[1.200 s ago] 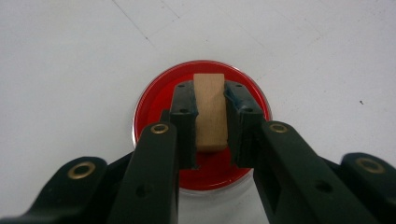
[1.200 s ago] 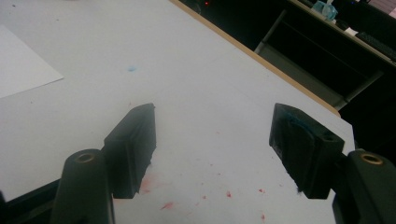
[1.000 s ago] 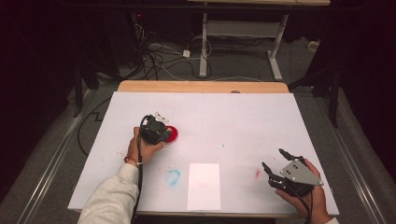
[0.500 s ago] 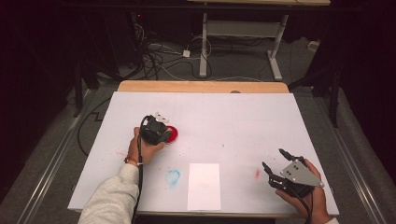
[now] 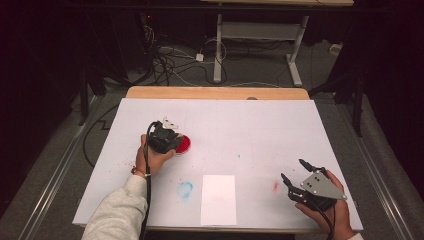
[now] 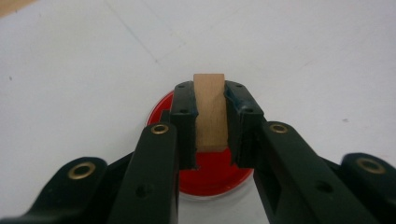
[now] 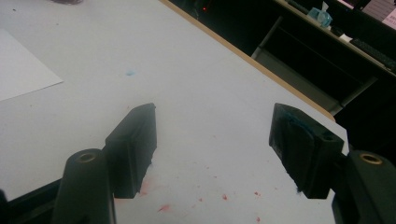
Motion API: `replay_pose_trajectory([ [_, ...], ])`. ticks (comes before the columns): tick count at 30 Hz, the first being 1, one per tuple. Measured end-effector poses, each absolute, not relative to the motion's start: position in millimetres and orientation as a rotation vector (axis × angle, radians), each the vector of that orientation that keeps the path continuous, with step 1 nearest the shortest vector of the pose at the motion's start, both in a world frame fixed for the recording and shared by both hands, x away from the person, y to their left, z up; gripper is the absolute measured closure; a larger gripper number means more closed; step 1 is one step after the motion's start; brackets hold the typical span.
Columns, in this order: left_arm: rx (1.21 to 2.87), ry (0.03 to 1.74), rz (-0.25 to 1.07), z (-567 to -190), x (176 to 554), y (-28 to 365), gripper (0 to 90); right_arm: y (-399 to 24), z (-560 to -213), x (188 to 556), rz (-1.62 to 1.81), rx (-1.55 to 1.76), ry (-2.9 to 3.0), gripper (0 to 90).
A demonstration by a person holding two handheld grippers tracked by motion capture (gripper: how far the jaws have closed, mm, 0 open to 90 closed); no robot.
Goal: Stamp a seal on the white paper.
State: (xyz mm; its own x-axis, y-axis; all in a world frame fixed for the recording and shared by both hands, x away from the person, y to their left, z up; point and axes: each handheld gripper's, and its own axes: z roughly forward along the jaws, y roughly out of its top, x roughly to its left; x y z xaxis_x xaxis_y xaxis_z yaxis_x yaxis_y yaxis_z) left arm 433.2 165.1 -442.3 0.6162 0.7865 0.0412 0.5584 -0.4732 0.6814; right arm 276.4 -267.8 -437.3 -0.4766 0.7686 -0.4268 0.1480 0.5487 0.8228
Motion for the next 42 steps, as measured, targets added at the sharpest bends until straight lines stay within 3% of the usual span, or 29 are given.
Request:
replay_pose_trajectory([
  [16, 2.172, 0.763, 0.472, -395, 380, 137, 73.4, -269, -436, 276, 0.941, 0.746, 1.941, 32.5],
  [42, 2.283, 0.441, 0.352, -398, 319, 90, 73.4, -269, -436, 276, 0.949, 0.752, 1.946, 32.3],
])
